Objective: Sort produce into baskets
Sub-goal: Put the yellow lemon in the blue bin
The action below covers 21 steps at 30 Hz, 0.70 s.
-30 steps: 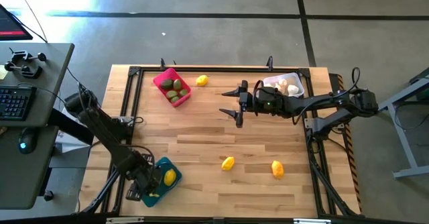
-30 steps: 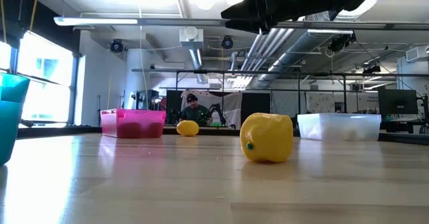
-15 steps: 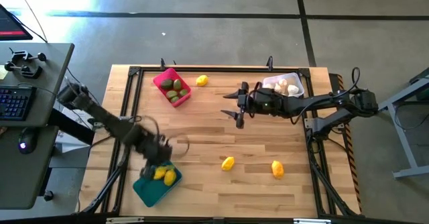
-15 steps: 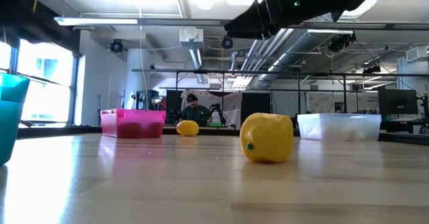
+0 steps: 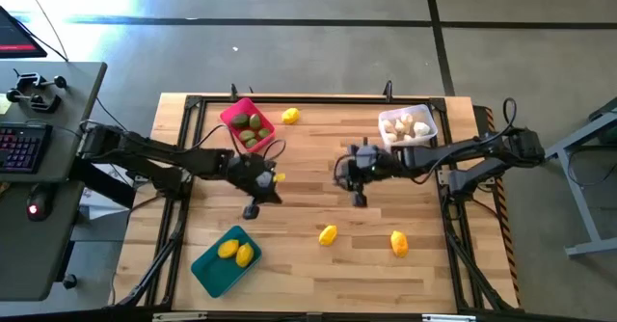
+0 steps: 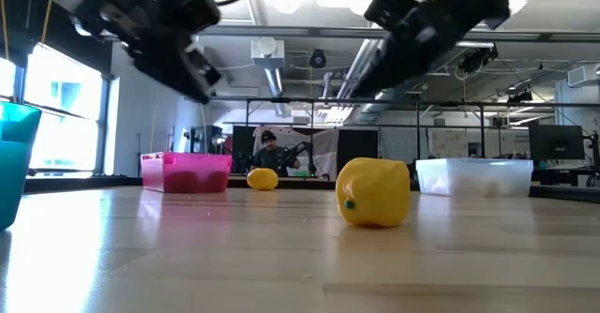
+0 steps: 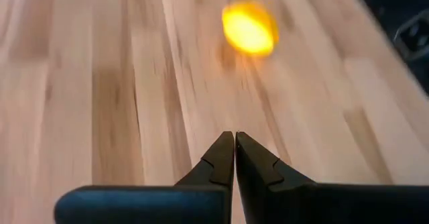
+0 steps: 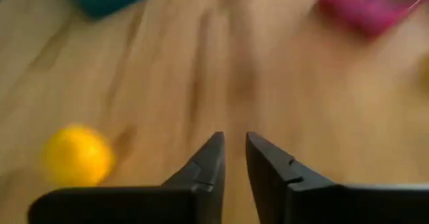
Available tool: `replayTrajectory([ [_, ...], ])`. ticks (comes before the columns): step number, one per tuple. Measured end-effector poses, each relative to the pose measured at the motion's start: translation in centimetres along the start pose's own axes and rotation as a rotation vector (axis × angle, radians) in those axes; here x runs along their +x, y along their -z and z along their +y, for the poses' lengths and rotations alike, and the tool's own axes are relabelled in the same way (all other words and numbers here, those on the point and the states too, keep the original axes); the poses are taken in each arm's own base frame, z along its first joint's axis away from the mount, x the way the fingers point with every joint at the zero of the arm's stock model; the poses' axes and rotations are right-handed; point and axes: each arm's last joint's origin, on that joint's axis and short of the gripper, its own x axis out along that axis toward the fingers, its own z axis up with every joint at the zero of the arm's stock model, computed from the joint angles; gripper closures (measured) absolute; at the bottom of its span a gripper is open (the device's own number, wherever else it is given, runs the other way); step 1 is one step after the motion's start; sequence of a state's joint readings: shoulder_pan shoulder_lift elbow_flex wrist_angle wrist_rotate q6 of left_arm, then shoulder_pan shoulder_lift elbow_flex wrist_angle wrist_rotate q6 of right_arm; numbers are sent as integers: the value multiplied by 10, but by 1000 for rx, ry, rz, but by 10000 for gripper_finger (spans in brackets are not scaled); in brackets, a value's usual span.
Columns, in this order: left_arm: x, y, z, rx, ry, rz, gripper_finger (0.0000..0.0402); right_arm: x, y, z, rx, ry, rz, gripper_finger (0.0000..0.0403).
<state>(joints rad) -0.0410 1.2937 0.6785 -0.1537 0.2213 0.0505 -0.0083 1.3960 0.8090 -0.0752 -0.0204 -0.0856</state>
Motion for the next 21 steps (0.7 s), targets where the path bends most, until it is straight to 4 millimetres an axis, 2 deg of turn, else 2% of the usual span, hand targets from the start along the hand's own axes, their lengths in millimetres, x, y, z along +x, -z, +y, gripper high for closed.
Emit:
replayTrajectory([
  [4, 12, 1, 22, 1, 49, -156, 401, -4, 8, 26, 163, -88, 173, 372],
  [8, 22, 4, 44, -13, 27, -215, 401, -16, 15, 52, 463, -97, 406, 353],
  [11, 29, 4, 56, -25, -3, -257, 401, -28, 20, 73, 686, -82, 585, 308],
  [15, 35, 4, 67, -33, -31, -307, 401, -42, 27, 96, 949, -7, 758, 227],
  [18, 35, 3, 73, -50, -46, -336, 401, -48, 34, 106, 1074, 76, 840, 167],
  [21, 34, 3, 75, -53, -54, -340, 401, -53, 40, 108, 1153, 168, 895, 123],
])
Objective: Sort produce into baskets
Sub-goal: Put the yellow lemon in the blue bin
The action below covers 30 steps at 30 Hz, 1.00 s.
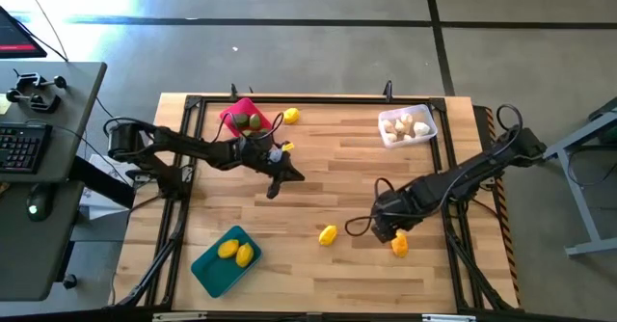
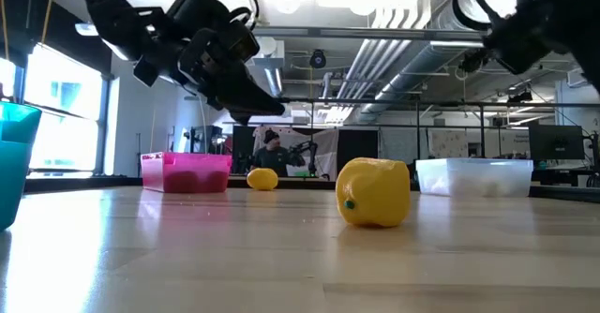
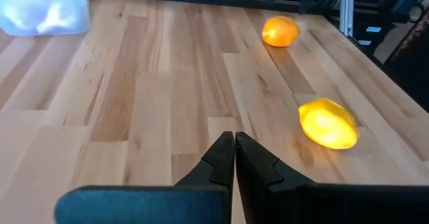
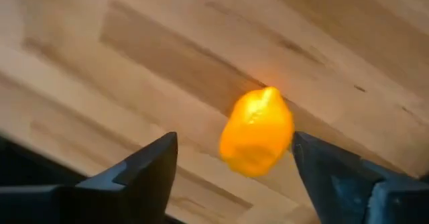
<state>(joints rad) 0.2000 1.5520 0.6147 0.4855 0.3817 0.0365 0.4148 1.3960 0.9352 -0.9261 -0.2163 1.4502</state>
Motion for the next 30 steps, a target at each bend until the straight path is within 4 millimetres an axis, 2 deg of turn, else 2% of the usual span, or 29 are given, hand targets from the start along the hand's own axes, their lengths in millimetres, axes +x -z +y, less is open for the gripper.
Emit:
replayTrajectory([
  [4, -1, 0, 3, -4, -12, -2, 401, 2, 0, -3, 71, 42, 32, 105],
  [10, -2, 0, 5, -3, -17, -2, 401, 19, -2, 2, 104, 97, 116, 104],
  [24, -2, 0, 4, 12, -19, -1, 401, 48, -9, 11, 99, 154, 143, 105],
  [27, -2, 1, 5, 10, -19, 4, 401, 56, -11, 13, 73, 164, 151, 116],
  [30, -2, 1, 4, 6, -19, 10, 401, 64, -13, 14, 20, 173, 161, 148],
])
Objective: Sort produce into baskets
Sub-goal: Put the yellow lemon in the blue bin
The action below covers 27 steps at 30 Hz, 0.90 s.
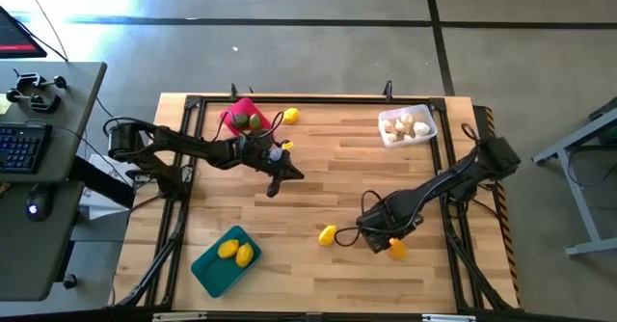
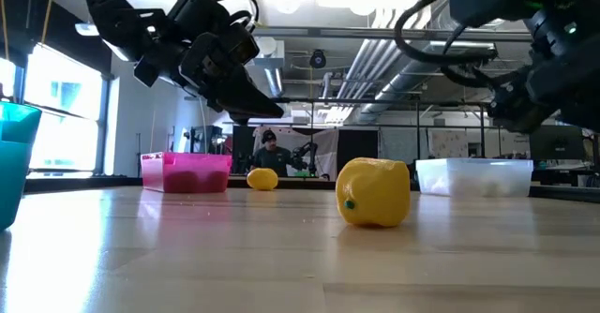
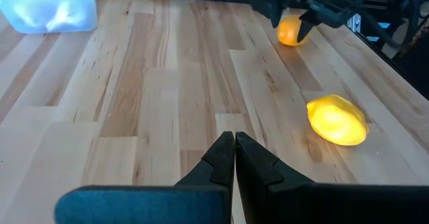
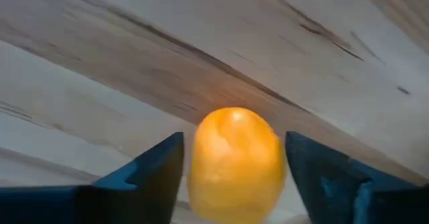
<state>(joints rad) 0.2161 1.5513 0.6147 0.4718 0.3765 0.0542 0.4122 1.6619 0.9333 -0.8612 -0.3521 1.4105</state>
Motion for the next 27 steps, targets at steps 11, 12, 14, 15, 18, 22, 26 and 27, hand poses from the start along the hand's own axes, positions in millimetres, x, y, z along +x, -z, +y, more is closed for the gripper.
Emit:
replayTrajectory([
  [11, 0, 0, 0, -11, -1, 3, 401, -8, 1, 8, -207, -114, -41, 280],
  [12, 0, 0, 0, -5, 0, 3, 401, -13, 3, 8, -246, -136, -71, 280],
  [14, -1, 3, -1, -9, -1, -22, 401, -24, 5, 7, -324, -176, -158, 280],
  [15, -3, 6, -1, -18, -1, -50, 401, -29, 6, 5, -361, -185, -207, 280],
  [18, -10, 14, -5, -28, 10, -156, 401, -46, 0, 2, -447, -202, -384, 280],
  [22, -25, 15, -9, -51, 54, -274, 401, -62, -18, 6, -578, -235, -586, 280],
  [26, -39, 7, -14, -64, 64, -334, 401, -79, -39, 16, -702, -302, -801, 280],
  [27, -42, 4, -16, -56, 67, -350, 401, -84, -44, 18, -735, -309, -869, 280],
])
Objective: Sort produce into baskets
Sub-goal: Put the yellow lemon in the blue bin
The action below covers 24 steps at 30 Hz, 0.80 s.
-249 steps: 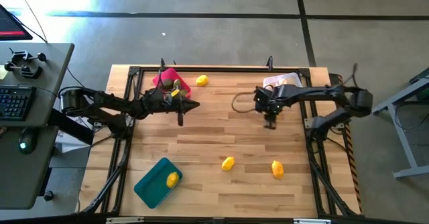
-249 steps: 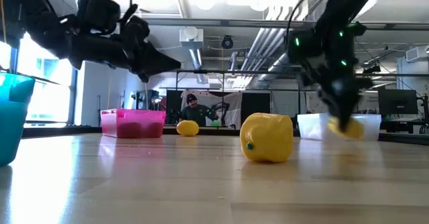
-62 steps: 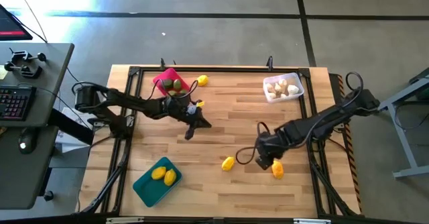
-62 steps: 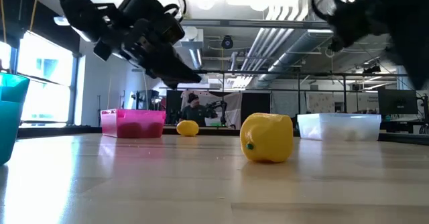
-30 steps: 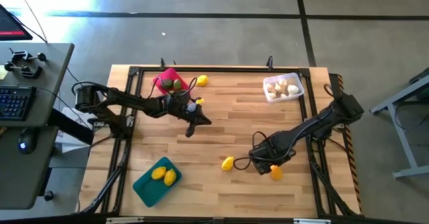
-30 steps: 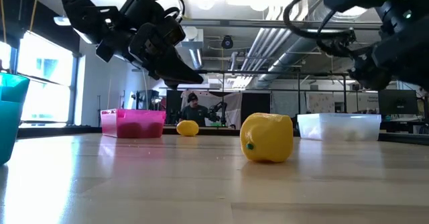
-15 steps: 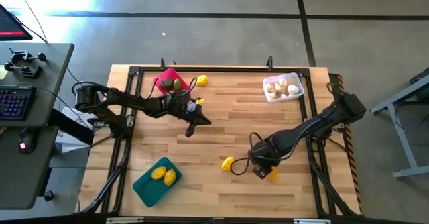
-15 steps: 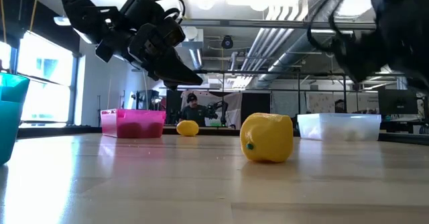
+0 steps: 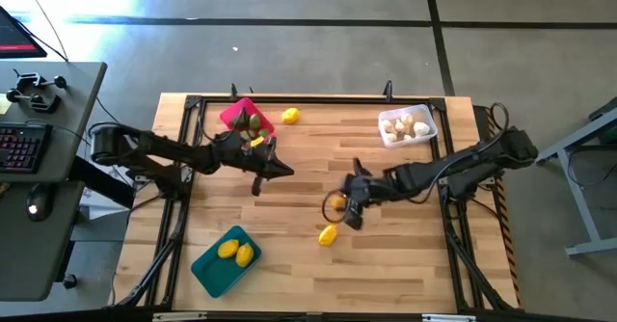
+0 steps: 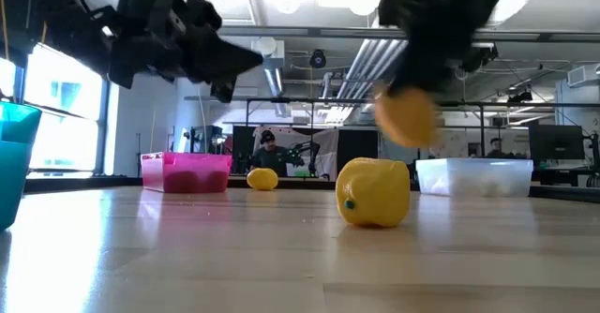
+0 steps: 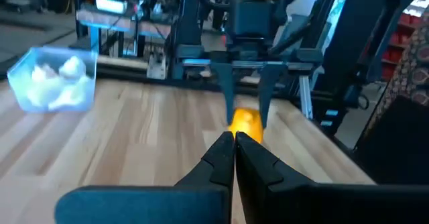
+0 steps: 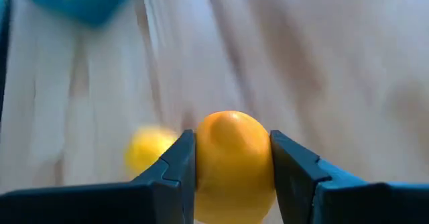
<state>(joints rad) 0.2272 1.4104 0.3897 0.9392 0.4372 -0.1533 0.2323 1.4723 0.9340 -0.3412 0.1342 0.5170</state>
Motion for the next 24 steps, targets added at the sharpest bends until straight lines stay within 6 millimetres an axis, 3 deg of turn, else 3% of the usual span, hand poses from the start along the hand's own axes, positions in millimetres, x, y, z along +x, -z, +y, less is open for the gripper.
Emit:
replayTrajectory([
  [6, -6, -15, -10, 33, 24, -53, 400, -4, -40, -4, -232, 33, -384, 280],
  [10, -3, -21, -16, 43, 16, -75, 377, -11, -60, -11, -320, 73, -555, 280],
  [24, 20, -47, -35, 142, -125, -84, 197, -24, -85, -36, -352, 164, -731, 280],
])
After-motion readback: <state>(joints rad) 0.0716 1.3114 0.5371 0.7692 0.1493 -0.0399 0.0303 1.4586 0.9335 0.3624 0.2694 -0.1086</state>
